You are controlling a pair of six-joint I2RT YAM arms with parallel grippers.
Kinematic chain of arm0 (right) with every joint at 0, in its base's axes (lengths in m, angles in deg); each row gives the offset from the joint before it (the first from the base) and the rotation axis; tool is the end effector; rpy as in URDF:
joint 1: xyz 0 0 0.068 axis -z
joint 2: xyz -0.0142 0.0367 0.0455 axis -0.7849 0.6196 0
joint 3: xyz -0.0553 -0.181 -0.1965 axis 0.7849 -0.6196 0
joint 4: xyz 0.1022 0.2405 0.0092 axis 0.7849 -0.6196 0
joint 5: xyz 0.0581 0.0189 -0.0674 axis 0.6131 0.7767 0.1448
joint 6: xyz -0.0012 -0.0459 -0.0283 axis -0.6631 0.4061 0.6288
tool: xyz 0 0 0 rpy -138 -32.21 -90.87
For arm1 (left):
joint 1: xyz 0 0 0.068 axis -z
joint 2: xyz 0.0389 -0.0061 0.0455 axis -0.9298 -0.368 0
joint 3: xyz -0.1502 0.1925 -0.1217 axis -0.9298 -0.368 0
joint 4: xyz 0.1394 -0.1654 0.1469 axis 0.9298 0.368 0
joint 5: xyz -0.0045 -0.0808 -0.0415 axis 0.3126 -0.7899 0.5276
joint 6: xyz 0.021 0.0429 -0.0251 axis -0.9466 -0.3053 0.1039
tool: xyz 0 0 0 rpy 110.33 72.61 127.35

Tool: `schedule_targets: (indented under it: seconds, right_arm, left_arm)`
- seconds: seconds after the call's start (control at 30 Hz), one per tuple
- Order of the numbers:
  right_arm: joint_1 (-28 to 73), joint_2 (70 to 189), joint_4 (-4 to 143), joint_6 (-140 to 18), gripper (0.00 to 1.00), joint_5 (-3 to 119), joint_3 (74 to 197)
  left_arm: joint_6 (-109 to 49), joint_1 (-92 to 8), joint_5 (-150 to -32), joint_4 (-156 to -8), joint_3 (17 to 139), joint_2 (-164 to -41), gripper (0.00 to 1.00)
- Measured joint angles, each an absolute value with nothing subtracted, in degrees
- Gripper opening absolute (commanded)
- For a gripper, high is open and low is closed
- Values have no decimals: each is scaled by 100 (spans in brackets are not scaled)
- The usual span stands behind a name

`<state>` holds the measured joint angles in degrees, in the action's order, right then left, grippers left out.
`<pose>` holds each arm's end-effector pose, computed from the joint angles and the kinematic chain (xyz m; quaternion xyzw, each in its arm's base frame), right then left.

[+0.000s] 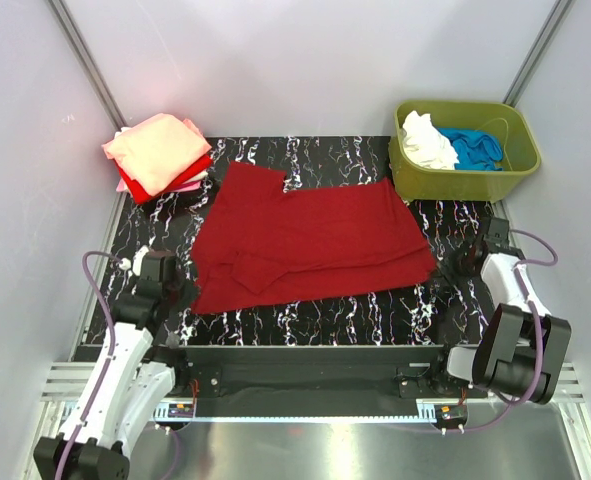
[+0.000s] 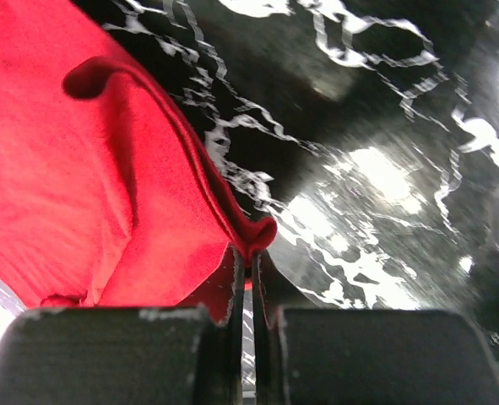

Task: Fold and stack the t-shirts
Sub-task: Fold the tshirt

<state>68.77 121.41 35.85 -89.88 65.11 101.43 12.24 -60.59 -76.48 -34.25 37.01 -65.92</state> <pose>0.2214 -0.0585 0.1899 0.4085 0.8801 0.1564 0.1848 0.1292 -0.0137 0.2200 -0.3865 0.8640 -0.1169 0.3008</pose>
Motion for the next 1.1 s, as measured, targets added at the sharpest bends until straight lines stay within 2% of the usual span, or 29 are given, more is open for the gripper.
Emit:
schedule_targets:
  seconds: [0.07,0.1,0.2,0.23,0.37,0.53,0.8,1.1]
  right_arm:
    - [6917,12058,3453,-8990,3,6478,10100]
    - [6928,12016,3388,-8997,21,6470,10076]
    - [6936,11938,3283,-9095,74,6507,9995]
    - [6936,11938,3283,-9089,77,6529,9975]
    - [6936,11964,3270,-9023,81,6620,9936]
    - [6934,11702,3222,-8977,82,6603,9982]
    - [6576,10530,3224,-9080,84,6688,10163]
    - [4932,9662,3858,-9832,81,6675,9055]
  left_arm:
    - [1253,-6059,-7676,-3324,3701,-6476,0]
    - [1253,-6059,-7678,-3289,3701,-6430,4]
    - [1222,-6059,-7715,-3298,3701,-6428,8]
    - [1194,-6059,-7742,-3335,3701,-6459,9]
    - [1071,-6055,-7938,-3626,3699,-6804,12]
    - [1043,-5788,-8216,-4229,3686,-7405,36]
    - [1351,-4896,-8362,-5335,3533,-8231,60]
    - [1659,-4538,-8388,-6207,3306,-8926,60]
